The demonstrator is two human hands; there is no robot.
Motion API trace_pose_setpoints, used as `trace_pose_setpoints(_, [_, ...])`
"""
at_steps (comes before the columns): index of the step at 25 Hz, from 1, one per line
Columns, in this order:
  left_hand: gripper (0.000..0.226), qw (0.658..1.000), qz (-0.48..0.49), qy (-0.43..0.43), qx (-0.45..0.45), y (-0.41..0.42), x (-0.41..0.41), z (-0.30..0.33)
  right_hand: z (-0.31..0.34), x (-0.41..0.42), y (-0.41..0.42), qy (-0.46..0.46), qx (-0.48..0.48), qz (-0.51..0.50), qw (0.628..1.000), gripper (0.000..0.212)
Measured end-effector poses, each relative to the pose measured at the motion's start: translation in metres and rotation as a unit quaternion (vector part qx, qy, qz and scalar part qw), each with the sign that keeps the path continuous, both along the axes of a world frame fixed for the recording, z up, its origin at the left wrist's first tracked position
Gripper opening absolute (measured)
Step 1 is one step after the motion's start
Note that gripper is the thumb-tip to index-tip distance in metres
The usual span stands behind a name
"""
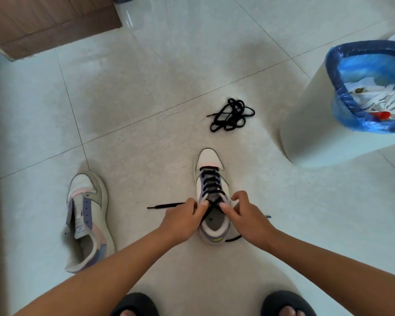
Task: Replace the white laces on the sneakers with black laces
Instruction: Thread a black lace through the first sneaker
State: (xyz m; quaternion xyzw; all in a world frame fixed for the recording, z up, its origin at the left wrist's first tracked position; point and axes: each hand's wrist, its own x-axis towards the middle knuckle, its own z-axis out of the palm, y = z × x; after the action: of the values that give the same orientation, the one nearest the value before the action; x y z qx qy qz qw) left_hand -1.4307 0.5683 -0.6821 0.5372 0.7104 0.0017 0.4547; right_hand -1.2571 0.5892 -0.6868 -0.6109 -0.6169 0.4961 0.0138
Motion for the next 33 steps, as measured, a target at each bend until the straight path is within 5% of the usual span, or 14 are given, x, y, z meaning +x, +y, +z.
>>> trace_pose_setpoints(10, [0.047, 0.994, -0.099, -0.052, 0.001, 0.005, -0.020, 0.016, 0.014, 0.004, -0.005, -0.184, -0.024, 0.192, 0.964, 0.049])
trace_pose_setpoints(16, [0.044, 0.987, -0.025, -0.125, 0.102, 0.010, -0.013, 0.043, 0.033, 0.000, 0.001, -0.015, -0.053, 0.131, 0.990, 0.035])
trace_pose_setpoints(19, [0.041, 0.993, -0.030, -0.110, -0.015, 0.016, -0.028, 0.044, 0.045, 0.010, 0.013, 0.058, -0.087, 0.095, 0.990, 0.039])
trace_pose_setpoints(22, [0.040, 0.985, -0.125, 0.019, -0.118, 0.026, -0.049, 0.030, 0.035, 0.017, 0.029, -0.005, -0.089, 0.147, 0.985, 0.035])
trace_pose_setpoints(27, [0.015, 0.991, -0.042, 0.021, 0.127, 0.038, -0.024, -0.002, 0.003, -0.020, 0.054, 0.018, 0.090, 0.096, 0.991, 0.008])
trace_pose_setpoints(33, [0.022, 0.975, -0.084, 0.088, 0.189, 0.040, -0.007, -0.020, -0.012, -0.043, 0.058, -0.123, 0.150, 0.240, 0.951, 0.020])
